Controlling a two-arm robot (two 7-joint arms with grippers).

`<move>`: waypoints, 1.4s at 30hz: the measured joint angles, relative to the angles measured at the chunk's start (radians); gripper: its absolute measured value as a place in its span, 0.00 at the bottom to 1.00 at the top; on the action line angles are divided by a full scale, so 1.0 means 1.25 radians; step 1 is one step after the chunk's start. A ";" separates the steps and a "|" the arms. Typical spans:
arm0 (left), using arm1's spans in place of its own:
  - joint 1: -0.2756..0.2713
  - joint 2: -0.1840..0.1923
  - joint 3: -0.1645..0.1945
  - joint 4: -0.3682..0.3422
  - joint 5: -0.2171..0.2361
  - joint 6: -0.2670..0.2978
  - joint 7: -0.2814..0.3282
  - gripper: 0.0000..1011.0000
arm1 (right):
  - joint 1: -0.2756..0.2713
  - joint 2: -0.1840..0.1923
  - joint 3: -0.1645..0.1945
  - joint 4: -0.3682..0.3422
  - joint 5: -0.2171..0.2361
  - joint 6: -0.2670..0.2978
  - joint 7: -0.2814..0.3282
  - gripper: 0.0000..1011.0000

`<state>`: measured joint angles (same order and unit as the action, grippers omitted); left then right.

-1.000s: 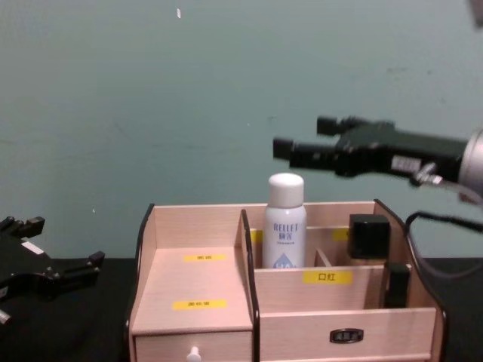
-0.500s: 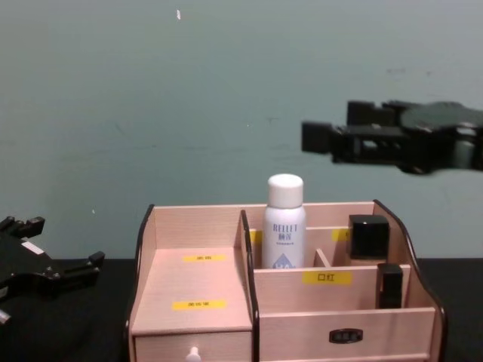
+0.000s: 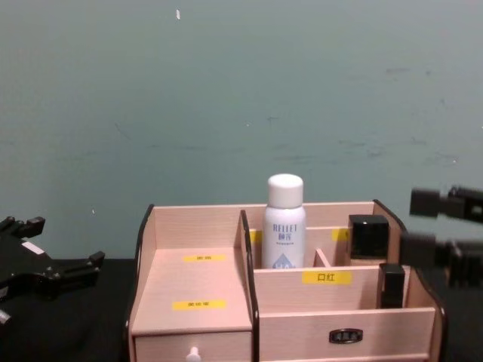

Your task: Pick up the facial cleanser and watermelon frost from the table and place them into the tiered storage box.

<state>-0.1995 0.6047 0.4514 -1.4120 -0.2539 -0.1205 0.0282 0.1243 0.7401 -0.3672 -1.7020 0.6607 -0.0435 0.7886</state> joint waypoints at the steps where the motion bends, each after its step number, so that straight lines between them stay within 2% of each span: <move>1: 0.000 0.000 0.000 0.000 0.000 0.000 0.000 1.00 | 0.002 0.000 -0.004 0.006 0.002 -0.003 0.006 0.99; 4: 0.000 0.000 0.000 0.000 0.000 0.000 0.000 1.00 | 0.012 -0.005 -0.030 0.038 0.008 -0.014 0.033 0.99; 9: 0.000 0.000 0.000 0.000 0.000 0.000 0.000 1.00 | 0.027 -0.016 -0.062 0.060 0.004 -0.015 0.043 0.99; 16: 0.000 0.000 0.000 0.000 0.000 0.000 0.000 1.00 | 0.051 -0.035 -0.110 0.083 -0.027 -0.003 0.026 0.99; 23: 0.000 0.000 0.000 0.000 0.000 0.000 0.000 1.00 | 0.084 -0.040 -0.159 0.096 -0.082 0.029 -0.001 0.99; 32: 0.000 0.000 0.000 0.000 0.000 0.000 0.000 1.00 | 0.113 -0.031 -0.196 0.100 -0.117 0.062 0.006 0.99; 42: 0.000 0.000 0.000 0.000 0.000 0.000 0.000 1.00 | 0.126 -0.034 -0.227 0.106 -0.128 0.083 0.016 0.99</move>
<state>-0.1995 0.6047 0.4513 -1.4119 -0.2539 -0.1205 0.0283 0.2815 0.6979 -0.6505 -1.5699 0.5013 0.0601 0.8089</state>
